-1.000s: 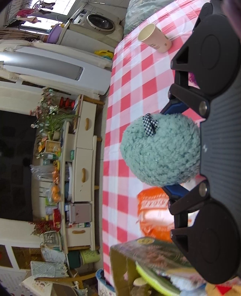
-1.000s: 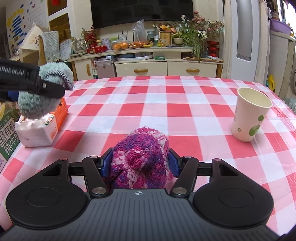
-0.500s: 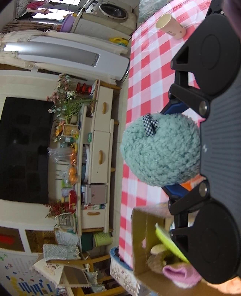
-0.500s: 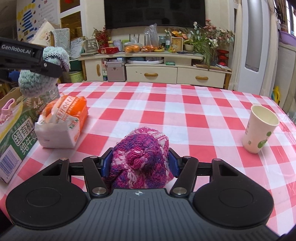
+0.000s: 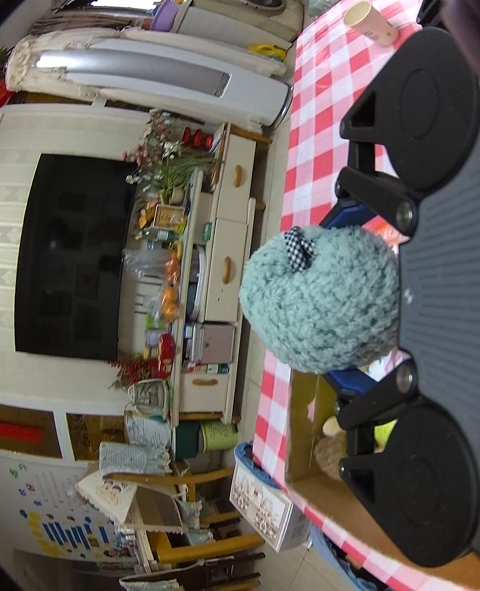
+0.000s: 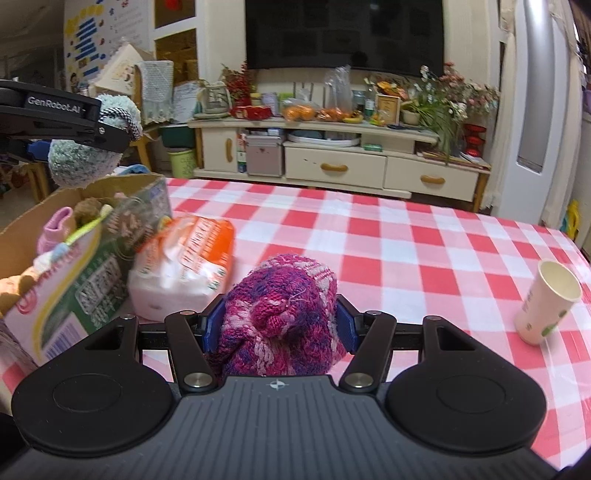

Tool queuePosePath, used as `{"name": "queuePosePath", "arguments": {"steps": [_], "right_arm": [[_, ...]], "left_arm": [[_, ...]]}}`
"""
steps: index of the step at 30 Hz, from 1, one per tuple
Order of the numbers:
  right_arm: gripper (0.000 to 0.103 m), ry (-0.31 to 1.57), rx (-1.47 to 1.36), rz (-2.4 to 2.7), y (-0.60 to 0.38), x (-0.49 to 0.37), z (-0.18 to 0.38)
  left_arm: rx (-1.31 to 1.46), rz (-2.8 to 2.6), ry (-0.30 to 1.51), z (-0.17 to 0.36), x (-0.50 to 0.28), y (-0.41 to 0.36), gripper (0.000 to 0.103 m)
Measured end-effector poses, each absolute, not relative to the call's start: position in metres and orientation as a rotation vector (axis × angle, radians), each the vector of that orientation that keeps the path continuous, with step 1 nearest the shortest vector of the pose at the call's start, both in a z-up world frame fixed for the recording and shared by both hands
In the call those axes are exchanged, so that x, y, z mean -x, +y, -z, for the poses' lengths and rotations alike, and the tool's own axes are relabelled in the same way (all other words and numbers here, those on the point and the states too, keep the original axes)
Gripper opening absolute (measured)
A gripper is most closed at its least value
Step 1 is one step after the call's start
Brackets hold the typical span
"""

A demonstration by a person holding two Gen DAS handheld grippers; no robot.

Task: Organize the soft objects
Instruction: 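Carry both knitted balls over the cardboard box, then open both tools to drop the knitted balls into the box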

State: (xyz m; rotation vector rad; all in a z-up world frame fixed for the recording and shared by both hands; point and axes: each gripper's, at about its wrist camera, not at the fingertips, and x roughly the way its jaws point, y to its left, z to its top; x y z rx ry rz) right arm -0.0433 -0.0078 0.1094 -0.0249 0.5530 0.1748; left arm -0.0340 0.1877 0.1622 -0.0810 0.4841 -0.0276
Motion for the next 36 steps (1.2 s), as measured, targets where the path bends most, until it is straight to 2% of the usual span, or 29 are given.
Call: {"name": "queuePosePath", "arguments": {"steps": [36], "right_arm": [[0.074,0.45,0.129,-0.457,0.129,-0.001,-0.149]], "left_arm": [[0.115,-0.199,0.487,-0.156,0.023,0.285,0.073]]}}
